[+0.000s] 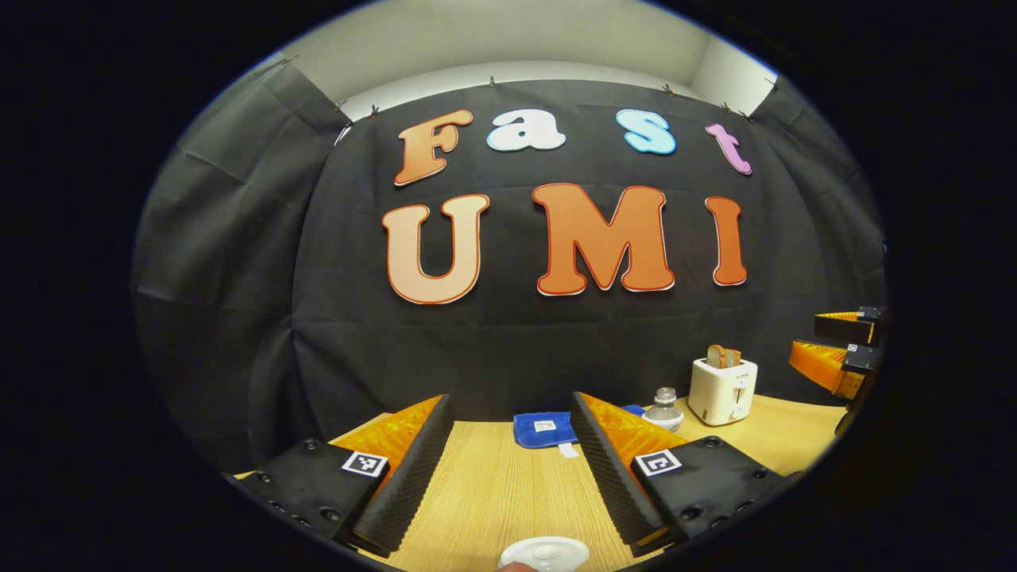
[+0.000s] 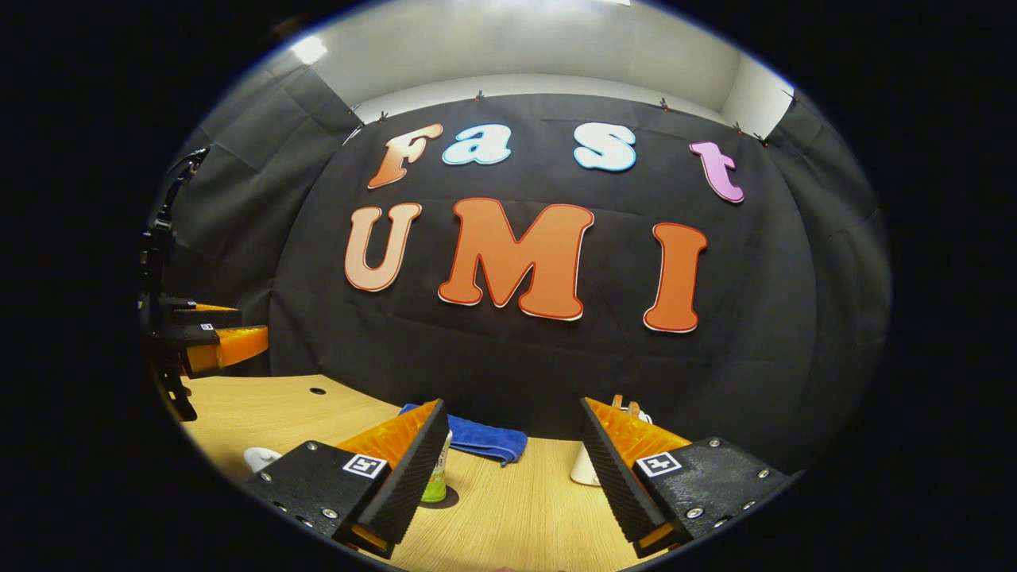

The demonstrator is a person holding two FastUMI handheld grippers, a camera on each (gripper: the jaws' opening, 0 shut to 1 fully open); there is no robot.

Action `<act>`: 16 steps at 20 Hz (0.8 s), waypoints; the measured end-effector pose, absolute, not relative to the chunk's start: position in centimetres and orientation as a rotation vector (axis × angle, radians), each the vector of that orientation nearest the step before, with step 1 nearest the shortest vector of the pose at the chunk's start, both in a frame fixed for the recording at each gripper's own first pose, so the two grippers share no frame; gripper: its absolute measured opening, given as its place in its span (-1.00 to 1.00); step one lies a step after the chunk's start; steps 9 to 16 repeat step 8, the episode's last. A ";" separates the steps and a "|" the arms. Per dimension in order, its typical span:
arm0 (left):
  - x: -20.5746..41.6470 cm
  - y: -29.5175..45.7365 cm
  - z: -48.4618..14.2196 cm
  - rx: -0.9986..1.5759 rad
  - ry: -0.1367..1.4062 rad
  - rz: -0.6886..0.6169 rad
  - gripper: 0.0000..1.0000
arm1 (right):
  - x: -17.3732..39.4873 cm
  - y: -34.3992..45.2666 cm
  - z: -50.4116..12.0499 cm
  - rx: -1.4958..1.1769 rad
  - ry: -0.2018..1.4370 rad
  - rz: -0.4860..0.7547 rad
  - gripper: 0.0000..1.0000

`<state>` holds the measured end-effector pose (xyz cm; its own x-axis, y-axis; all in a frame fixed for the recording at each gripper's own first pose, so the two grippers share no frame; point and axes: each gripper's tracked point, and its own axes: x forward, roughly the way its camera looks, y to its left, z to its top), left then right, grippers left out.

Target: Open the teacup lid with one hand, grasp the water bottle and pour water into the teacup with the other hand; after pouring, place the water bottle on the coaster and then close the teacup lid.

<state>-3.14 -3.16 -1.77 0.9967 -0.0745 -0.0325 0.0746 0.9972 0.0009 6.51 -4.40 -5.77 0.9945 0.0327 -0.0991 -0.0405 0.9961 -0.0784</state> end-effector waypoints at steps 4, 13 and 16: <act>-3.3 -3.4 -1.7 0.009 0.025 -0.078 0.94 | 6.4 -4.3 -5.9 -0.076 0.098 0.040 0.96; -3.4 -3.1 -1.9 0.005 0.027 -0.075 0.94 | 6.1 -4.1 -6.2 -0.088 0.105 0.043 0.90; -3.4 -3.1 -1.9 0.005 0.027 -0.075 0.94 | 6.1 -4.1 -6.2 -0.088 0.105 0.043 0.90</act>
